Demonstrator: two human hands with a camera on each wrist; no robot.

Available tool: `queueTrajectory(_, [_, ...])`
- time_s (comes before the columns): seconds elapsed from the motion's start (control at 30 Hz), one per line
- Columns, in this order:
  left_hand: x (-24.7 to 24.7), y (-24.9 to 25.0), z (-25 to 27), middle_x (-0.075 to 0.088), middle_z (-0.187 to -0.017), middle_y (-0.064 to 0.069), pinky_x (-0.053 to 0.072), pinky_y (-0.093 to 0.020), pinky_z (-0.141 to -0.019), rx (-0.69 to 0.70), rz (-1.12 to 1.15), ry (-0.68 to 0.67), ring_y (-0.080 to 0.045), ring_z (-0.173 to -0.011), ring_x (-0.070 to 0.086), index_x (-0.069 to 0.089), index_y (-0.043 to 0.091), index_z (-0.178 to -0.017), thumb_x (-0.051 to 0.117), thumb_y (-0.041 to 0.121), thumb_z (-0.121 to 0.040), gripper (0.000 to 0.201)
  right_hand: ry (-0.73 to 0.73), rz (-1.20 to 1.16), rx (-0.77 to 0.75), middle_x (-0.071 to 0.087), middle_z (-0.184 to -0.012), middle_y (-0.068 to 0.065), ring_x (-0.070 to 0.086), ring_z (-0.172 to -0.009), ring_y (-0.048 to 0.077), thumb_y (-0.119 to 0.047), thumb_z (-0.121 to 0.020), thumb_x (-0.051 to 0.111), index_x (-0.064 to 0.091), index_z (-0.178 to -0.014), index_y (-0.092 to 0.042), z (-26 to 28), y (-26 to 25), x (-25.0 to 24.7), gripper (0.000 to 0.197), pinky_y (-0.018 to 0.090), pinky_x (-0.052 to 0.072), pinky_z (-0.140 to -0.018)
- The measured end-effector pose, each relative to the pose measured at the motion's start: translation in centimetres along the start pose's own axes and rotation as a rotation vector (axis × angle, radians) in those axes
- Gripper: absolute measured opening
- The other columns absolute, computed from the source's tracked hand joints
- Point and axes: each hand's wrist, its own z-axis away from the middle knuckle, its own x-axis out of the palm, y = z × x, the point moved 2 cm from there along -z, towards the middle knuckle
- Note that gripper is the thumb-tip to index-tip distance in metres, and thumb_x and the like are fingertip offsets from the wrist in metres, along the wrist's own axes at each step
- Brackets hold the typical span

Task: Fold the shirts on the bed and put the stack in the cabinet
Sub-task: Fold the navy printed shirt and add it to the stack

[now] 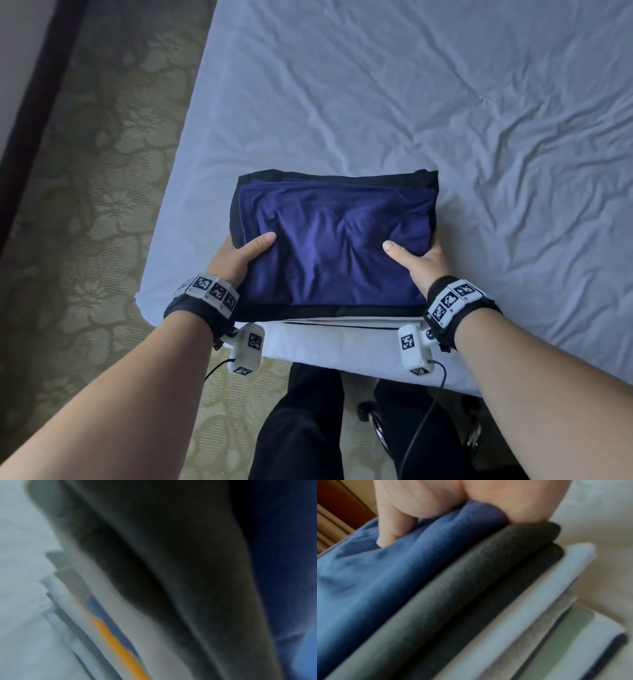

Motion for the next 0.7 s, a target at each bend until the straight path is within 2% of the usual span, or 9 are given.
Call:
queueTrajectory(0.1, [0.4,0.5,0.4,0.073,-0.125,-0.001,0.052,-0.045,-0.103,-0.049,0.101,-0.060,-0.023,-0.113,0.070,0.058,0.022,-0.140,0.087,0.049,-0.063,0.087,-0.027,-0.012,-0.007,0.052,-0.145,-0.016,0.049,-0.130,0.002,-0.058,-0.062,0.089,0.040,-0.151,-0.030,-0.3,-0.3,-0.4,0.106,0.023,0.034,-0.110])
queueTrajectory(0.2, [0.6,0.9,0.8,0.072,-0.125,-0.007,0.054,-0.044,-0.099,-0.115,0.156,-0.137,-0.029,-0.112,0.071,0.057,0.021,-0.140,0.093,0.052,-0.056,0.096,-0.039,-0.043,0.008,0.047,-0.146,-0.019,0.046,-0.129,0.001,-0.056,-0.067,0.087,0.036,-0.153,-0.030,-0.4,-0.7,-0.5,0.103,0.023,0.033,-0.109])
queueTrajectory(0.3, [0.8,1.9,1.3,0.073,-0.123,-0.011,0.055,-0.043,-0.097,-0.189,0.185,-0.206,-0.031,-0.109,0.072,0.060,0.022,-0.138,0.088,0.050,-0.065,0.084,-0.039,-0.099,0.020,0.050,-0.145,-0.017,0.048,-0.128,0.001,-0.045,-0.079,0.084,0.037,-0.153,-0.028,-0.6,-0.7,-0.6,0.089,0.023,0.034,-0.108])
queueTrajectory(0.37, [0.9,2.1,1.3,0.074,-0.122,-0.010,0.055,-0.043,-0.097,-0.200,0.186,-0.210,-0.030,-0.109,0.072,0.060,0.022,-0.139,0.093,0.051,-0.058,0.092,-0.033,-0.114,0.020,0.050,-0.147,-0.016,0.048,-0.131,0.002,-0.049,-0.079,0.082,0.037,-0.153,-0.029,-0.6,-0.8,-0.6,0.089,0.028,0.034,-0.115])
queueTrajectory(0.4, [0.9,2.0,1.2,0.074,-0.121,-0.009,0.055,-0.042,-0.095,-0.194,0.191,-0.185,-0.029,-0.108,0.073,0.059,0.021,-0.140,0.093,0.050,-0.059,0.092,-0.033,-0.120,0.021,0.050,-0.148,-0.016,0.048,-0.133,0.003,-0.054,-0.076,0.082,0.037,-0.153,-0.030,-0.6,-0.8,-0.5,0.093,0.033,0.034,-0.118])
queueTrajectory(0.47, [1.1,1.7,1.2,0.075,-0.119,-0.006,0.057,-0.038,-0.090,-0.156,0.199,-0.097,-0.026,-0.106,0.073,0.058,0.020,-0.140,0.087,0.042,-0.070,0.079,-0.041,-0.135,0.031,0.048,-0.150,-0.017,0.048,-0.135,0.004,-0.060,-0.069,0.083,0.032,-0.155,-0.032,-0.5,-0.6,-0.4,0.104,0.038,0.034,-0.120])
queueTrajectory(0.53, [1.1,1.0,1.3,0.072,-0.125,0.000,0.056,-0.036,-0.093,-0.071,0.179,-0.022,-0.022,-0.113,0.070,0.054,0.023,-0.142,0.086,0.039,-0.073,0.077,-0.044,-0.135,0.031,0.044,-0.154,-0.018,0.045,-0.137,0.003,-0.058,-0.067,0.084,0.025,-0.158,-0.033,-0.3,-0.6,-0.4,0.111,0.039,0.033,-0.120])
queueTrajectory(0.63, [1.2,0.8,1.9,0.062,-0.139,0.013,0.050,-0.033,-0.102,0.084,0.080,-0.008,-0.008,-0.125,0.062,0.039,0.031,-0.152,0.086,0.046,-0.070,0.096,-0.037,-0.104,0.008,0.028,-0.161,-0.018,0.035,-0.142,0.002,-0.044,-0.077,0.085,0.010,-0.160,-0.041,0.3,-0.9,-1.0,0.112,0.038,0.028,-0.123])
queueTrajectory(0.7, [1.4,1.4,2.5,0.052,-0.147,0.020,0.044,-0.033,-0.111,0.138,-0.013,0.016,0.000,-0.132,0.053,0.025,0.037,-0.158,0.089,0.056,-0.065,0.114,-0.021,-0.087,-0.022,0.022,-0.164,-0.017,0.029,-0.145,0.003,-0.033,-0.083,0.083,0.002,-0.157,-0.048,0.9,-1.5,-1.3,0.111,0.037,0.026,-0.123])
